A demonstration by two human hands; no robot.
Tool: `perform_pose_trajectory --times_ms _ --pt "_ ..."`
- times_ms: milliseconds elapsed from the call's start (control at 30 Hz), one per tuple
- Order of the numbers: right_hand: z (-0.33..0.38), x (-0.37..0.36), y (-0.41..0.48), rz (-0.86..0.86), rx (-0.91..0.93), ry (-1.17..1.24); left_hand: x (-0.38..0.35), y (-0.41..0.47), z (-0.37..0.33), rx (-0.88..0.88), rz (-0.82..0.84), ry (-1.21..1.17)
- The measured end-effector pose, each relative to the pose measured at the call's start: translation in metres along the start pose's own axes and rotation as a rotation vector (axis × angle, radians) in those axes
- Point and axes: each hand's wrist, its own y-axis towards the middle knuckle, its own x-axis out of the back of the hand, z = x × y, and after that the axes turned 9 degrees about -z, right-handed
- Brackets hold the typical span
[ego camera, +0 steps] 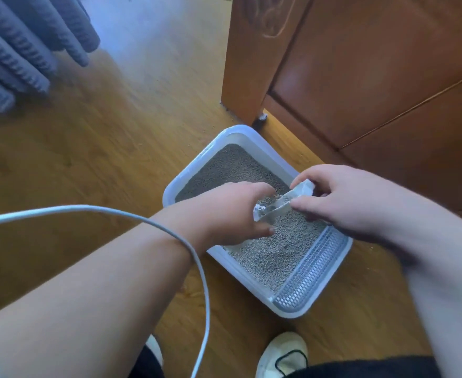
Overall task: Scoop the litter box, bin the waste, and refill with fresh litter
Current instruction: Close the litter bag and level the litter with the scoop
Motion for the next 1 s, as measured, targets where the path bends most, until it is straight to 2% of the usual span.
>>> perform_pose_trajectory --times_ms 233,433,567,633,800,900,1000 --pt "0.001 0.009 0.0 -0.128 0.032 0.141 0.006 -0.005 -0.008 0.075 -0.151 -0.328" --pt "0.003 0.003 0.006 -0.209 0.046 0.159 0.009 0.004 -0.027 0.048 -0.294 -0.432" --pt "0.002 -0.002 0.005 -0.193 0.099 0.326 0.012 -0.001 -0.03 0.076 -0.398 -0.384" --pt "0.002 -0.003 0.008 -0.16 0.125 0.402 0.014 -0.004 -0.025 0.139 -0.445 -0.462" --pt "-0.001 -0.001 0.012 -0.146 0.106 0.231 0.024 -0.008 -0.017 0.331 -0.455 -0.799" --pt "0.002 -0.002 0.01 -0.084 0.096 0.048 0.028 -0.008 -0.016 0.39 -0.433 -0.952" --pt "0.003 -0.004 0.006 -0.033 0.095 -0.022 0.029 -0.005 -0.016 0.433 -0.401 -1.092"
